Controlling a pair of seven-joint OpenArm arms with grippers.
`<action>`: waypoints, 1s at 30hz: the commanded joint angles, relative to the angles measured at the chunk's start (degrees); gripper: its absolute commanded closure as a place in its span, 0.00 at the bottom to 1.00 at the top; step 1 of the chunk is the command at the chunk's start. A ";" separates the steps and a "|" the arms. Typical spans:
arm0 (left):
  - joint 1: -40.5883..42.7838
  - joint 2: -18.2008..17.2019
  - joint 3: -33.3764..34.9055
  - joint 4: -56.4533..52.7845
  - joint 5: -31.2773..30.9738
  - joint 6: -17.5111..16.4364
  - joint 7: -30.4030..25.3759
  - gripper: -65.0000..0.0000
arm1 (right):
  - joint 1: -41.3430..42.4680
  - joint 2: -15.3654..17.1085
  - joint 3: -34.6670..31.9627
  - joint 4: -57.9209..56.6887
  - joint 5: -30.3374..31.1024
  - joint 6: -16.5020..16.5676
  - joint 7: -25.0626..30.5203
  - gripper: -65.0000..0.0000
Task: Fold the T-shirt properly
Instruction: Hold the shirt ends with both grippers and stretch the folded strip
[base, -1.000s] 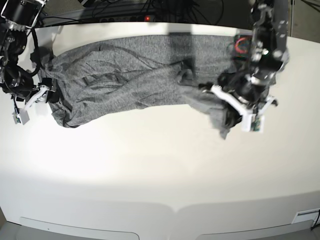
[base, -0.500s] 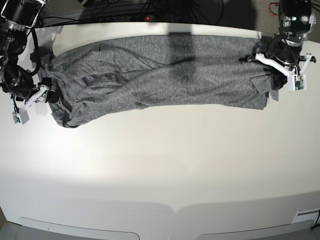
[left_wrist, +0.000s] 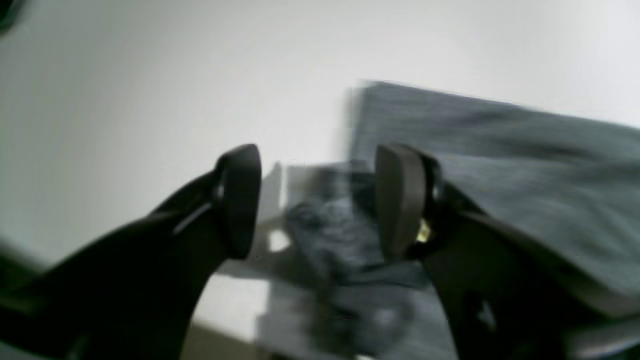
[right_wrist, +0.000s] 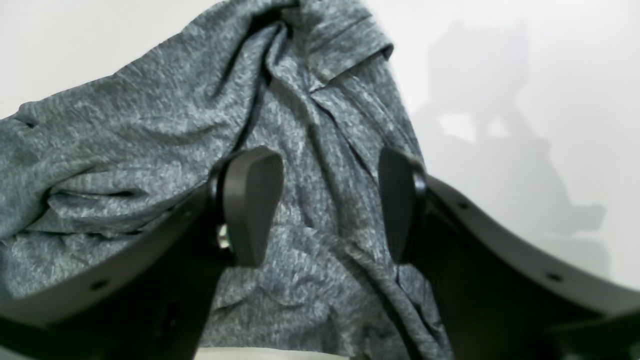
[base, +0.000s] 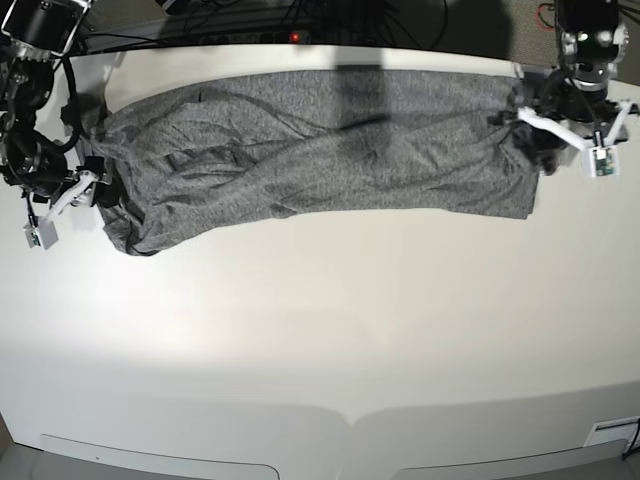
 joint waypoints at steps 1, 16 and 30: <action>0.15 -0.37 -0.35 1.07 1.81 1.90 -1.20 0.45 | 0.76 1.16 0.37 0.85 0.68 0.28 0.85 0.47; -0.04 -9.73 -7.56 -3.85 -14.14 -17.18 -1.42 0.45 | 0.76 1.16 0.37 0.85 0.63 0.28 -2.25 0.47; -15.72 -17.57 -14.88 -43.19 -51.89 -49.15 17.31 0.45 | 0.74 1.16 0.37 0.85 0.66 0.28 -2.56 0.47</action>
